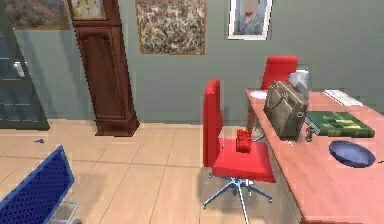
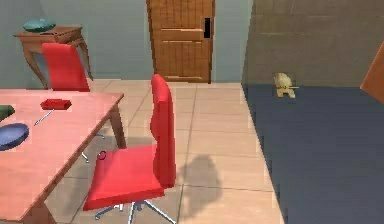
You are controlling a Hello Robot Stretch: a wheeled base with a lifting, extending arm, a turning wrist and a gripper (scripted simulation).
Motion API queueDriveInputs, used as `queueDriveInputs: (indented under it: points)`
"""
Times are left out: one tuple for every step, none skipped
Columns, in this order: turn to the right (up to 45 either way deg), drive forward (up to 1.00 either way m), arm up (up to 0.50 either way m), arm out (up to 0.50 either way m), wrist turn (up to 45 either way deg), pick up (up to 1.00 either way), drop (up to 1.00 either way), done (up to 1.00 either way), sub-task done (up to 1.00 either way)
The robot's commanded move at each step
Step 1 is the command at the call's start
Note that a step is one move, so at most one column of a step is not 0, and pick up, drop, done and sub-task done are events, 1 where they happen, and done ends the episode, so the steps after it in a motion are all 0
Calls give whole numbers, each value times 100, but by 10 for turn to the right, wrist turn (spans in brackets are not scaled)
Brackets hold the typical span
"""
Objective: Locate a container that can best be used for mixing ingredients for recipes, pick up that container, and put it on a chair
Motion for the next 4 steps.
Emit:
queueDriveInputs:
  points:
    - [210, 0, 0, 0, 0, 0, 0, 0, 0]
    - [0, 50, 0, 0, 0, 0, 0, 0, 0]
    - [-450, 0, 0, 0, 0, 0, 0, 0, 0]
    - [0, 0, 50, 0, 0, 0, 0, 0, 0]
